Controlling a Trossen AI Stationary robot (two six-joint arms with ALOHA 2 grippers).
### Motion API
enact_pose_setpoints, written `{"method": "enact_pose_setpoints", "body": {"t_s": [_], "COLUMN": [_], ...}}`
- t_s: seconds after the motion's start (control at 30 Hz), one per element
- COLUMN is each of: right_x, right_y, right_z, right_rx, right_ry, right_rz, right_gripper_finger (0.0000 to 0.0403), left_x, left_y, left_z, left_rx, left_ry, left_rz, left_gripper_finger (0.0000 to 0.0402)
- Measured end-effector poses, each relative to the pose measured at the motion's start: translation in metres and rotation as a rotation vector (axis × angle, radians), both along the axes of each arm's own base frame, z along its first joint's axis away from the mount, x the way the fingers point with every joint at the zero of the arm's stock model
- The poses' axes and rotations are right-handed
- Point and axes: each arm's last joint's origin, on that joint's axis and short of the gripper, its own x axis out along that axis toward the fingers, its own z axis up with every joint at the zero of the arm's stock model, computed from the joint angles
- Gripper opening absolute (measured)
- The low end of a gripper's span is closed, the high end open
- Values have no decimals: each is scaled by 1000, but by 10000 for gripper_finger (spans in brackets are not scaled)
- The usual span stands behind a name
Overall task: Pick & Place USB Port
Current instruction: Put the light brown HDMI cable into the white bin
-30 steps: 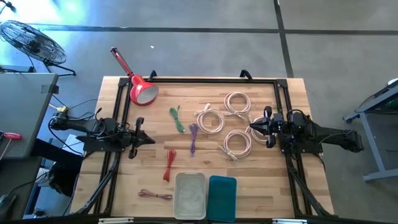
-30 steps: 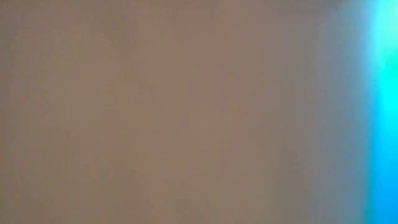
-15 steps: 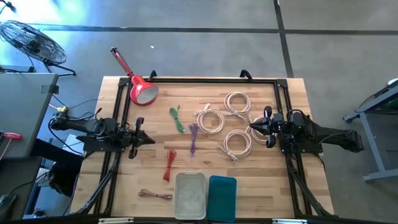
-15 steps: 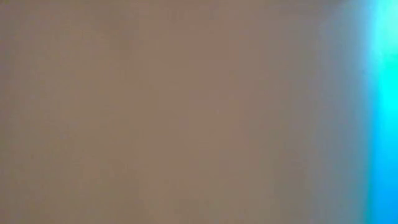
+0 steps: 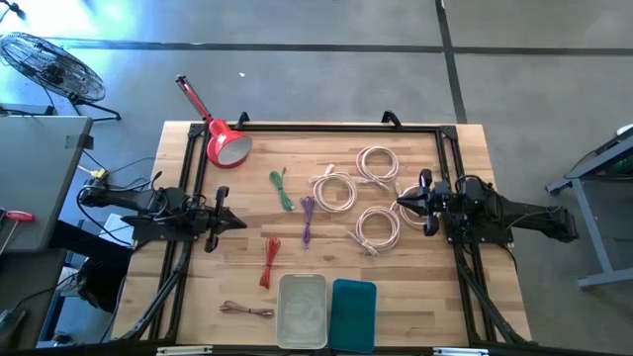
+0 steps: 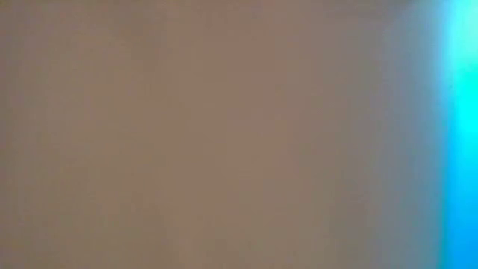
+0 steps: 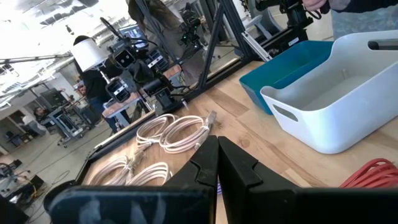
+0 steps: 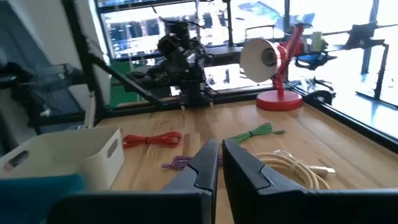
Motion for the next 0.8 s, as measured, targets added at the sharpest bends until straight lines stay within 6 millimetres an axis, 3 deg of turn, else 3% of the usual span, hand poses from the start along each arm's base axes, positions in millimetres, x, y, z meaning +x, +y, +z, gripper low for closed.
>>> {"method": "enact_pose_setpoints", "body": {"t_s": [0.33,0.8], "right_x": [0,0], "right_y": [2,2], "right_z": [1,3], "right_rx": [-81,-49], "right_ry": [-15,-29], "right_rz": [54,60], "right_gripper_finger": [16,16], "left_x": [0,0], "left_y": [0,0], "left_z": [0,1], "left_rx": [0,-3], "left_ry": [0,-15], "left_rz": [0,0], "left_gripper_finger": [1,1]}}
